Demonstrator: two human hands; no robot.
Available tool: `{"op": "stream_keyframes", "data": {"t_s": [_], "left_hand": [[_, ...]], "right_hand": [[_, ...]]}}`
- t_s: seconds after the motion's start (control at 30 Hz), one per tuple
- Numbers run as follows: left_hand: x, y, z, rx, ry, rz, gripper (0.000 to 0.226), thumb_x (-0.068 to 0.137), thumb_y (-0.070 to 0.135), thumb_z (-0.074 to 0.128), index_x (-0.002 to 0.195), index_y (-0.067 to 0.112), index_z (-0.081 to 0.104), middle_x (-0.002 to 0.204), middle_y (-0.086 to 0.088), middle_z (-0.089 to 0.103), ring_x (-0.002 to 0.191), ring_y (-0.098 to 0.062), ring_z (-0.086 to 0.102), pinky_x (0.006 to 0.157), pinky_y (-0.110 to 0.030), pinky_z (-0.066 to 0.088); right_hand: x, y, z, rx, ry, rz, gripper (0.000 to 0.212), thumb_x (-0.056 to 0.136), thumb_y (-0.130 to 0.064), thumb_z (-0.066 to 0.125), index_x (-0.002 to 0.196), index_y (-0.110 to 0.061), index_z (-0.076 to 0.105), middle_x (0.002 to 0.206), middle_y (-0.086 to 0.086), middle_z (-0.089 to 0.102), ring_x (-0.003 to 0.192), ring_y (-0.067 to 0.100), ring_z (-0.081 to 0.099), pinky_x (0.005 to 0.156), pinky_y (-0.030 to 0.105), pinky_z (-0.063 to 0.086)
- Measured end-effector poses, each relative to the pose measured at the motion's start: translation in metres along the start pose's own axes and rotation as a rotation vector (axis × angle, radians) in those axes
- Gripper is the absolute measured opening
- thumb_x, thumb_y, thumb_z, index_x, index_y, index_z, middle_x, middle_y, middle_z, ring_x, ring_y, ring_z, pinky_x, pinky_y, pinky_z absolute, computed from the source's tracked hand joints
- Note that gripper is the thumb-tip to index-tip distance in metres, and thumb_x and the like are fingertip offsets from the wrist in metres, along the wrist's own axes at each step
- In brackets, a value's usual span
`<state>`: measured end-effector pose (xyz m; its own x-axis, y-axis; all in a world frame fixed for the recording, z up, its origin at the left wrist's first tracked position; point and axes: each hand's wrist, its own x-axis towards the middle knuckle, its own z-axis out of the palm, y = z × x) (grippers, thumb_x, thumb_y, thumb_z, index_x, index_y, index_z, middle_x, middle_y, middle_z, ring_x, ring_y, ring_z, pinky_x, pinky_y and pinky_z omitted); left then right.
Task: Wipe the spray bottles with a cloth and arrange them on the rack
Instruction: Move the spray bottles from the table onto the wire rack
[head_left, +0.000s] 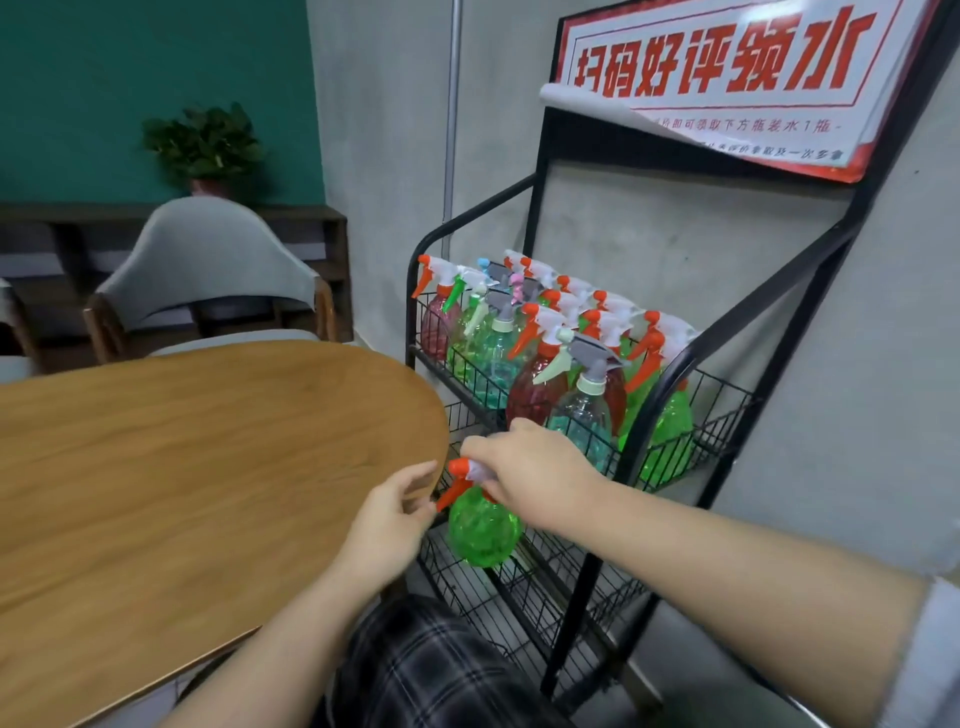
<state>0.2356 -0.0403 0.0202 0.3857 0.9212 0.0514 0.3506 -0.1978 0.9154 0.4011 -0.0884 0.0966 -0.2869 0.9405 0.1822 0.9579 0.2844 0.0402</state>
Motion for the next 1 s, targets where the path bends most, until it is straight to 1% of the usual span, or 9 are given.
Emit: {"op": "stream_keyframes", "data": {"t_s": [0.13, 0.2, 0.27, 0.3, 0.4, 0.47, 0.67, 0.87, 1.0], "left_hand": [[-0.003, -0.006, 0.002, -0.019, 0.012, -0.004, 0.045, 0.095, -0.004, 0.054, 0.136, 0.016, 0.053, 0.128, 0.002, 0.057, 0.111, -0.008, 0.056, 0.094, -0.012, 0.038], [-0.005, -0.007, 0.005, -0.027, -0.003, -0.015, 0.046, 0.095, -0.005, 0.052, 0.136, 0.015, 0.053, 0.128, 0.003, 0.055, 0.11, -0.006, 0.054, 0.086, -0.002, 0.038], [-0.008, -0.009, 0.008, -0.04, -0.031, -0.031, 0.047, 0.095, -0.006, 0.052, 0.136, 0.017, 0.052, 0.129, 0.006, 0.054, 0.11, -0.003, 0.053, 0.076, 0.003, 0.039], [-0.009, -0.011, 0.008, -0.039, -0.041, -0.034, 0.048, 0.095, -0.005, 0.053, 0.137, 0.018, 0.052, 0.129, 0.007, 0.054, 0.111, -0.002, 0.053, 0.077, 0.002, 0.039], [-0.009, -0.017, 0.007, -0.042, -0.041, -0.045, 0.048, 0.095, -0.001, 0.055, 0.137, 0.021, 0.052, 0.131, 0.009, 0.056, 0.113, 0.0, 0.053, 0.095, -0.009, 0.037], [-0.008, -0.022, 0.006, -0.06, -0.038, -0.061, 0.047, 0.095, -0.002, 0.055, 0.136, 0.021, 0.053, 0.13, 0.007, 0.058, 0.113, -0.001, 0.055, 0.1, -0.014, 0.036], [-0.004, -0.028, 0.009, -0.073, -0.049, -0.078, 0.044, 0.095, 0.0, 0.056, 0.133, 0.024, 0.055, 0.122, 0.011, 0.059, 0.106, 0.007, 0.054, 0.106, -0.019, 0.037], [0.003, -0.035, 0.023, -0.073, -0.117, -0.106, 0.04, 0.095, 0.005, 0.057, 0.127, 0.03, 0.057, 0.116, 0.017, 0.058, 0.112, 0.004, 0.053, 0.097, -0.014, 0.037], [0.009, -0.045, 0.026, -0.053, -0.145, -0.124, 0.038, 0.094, 0.008, 0.058, 0.113, 0.041, 0.056, 0.113, 0.021, 0.058, 0.109, 0.008, 0.053, 0.092, -0.011, 0.039]], "right_hand": [[0.002, 0.001, 0.033, -0.084, -0.007, 0.075, 0.009, 0.101, -0.023, 0.045, 0.107, -0.017, 0.049, 0.096, 0.002, 0.066, 0.089, 0.023, 0.043, 0.059, 0.033, 0.033], [0.001, 0.0, 0.052, -0.137, -0.057, 0.117, 0.009, 0.098, -0.017, 0.049, 0.107, -0.018, 0.048, 0.099, 0.001, 0.065, 0.094, 0.025, 0.048, 0.057, 0.033, 0.03], [-0.001, -0.001, 0.068, -0.167, -0.116, 0.163, 0.02, 0.093, -0.009, 0.053, 0.109, -0.019, 0.046, 0.102, 0.001, 0.065, 0.097, 0.025, 0.051, 0.056, 0.032, 0.029], [-0.003, -0.001, 0.074, -0.176, -0.144, 0.179, 0.027, 0.09, -0.005, 0.055, 0.111, -0.019, 0.046, 0.104, 0.002, 0.065, 0.098, 0.025, 0.052, 0.057, 0.032, 0.031], [-0.008, -0.001, 0.087, -0.205, -0.201, 0.184, 0.045, 0.082, 0.005, 0.057, 0.121, -0.015, 0.044, 0.109, 0.004, 0.063, 0.101, 0.026, 0.052, 0.062, 0.032, 0.036], [-0.01, 0.0, 0.094, -0.213, -0.236, 0.19, 0.053, 0.078, 0.01, 0.055, 0.126, -0.011, 0.043, 0.112, 0.007, 0.061, 0.106, 0.028, 0.051, 0.064, 0.033, 0.037], [-0.01, 0.021, 0.116, -0.239, -0.32, 0.275, 0.052, 0.073, 0.01, 0.058, 0.12, -0.009, 0.047, 0.113, 0.008, 0.063, 0.112, 0.029, 0.05, 0.079, 0.04, 0.053], [-0.01, 0.035, 0.14, -0.283, -0.4, 0.354, 0.047, 0.08, 0.009, 0.053, 0.123, -0.01, 0.049, 0.11, 0.008, 0.065, 0.111, 0.028, 0.049, 0.082, 0.038, 0.05], [-0.008, 0.046, 0.155, -0.275, -0.449, 0.388, 0.042, 0.086, 0.004, 0.053, 0.126, -0.009, 0.048, 0.114, 0.007, 0.065, 0.121, 0.026, 0.043, 0.088, 0.035, 0.044]]}}
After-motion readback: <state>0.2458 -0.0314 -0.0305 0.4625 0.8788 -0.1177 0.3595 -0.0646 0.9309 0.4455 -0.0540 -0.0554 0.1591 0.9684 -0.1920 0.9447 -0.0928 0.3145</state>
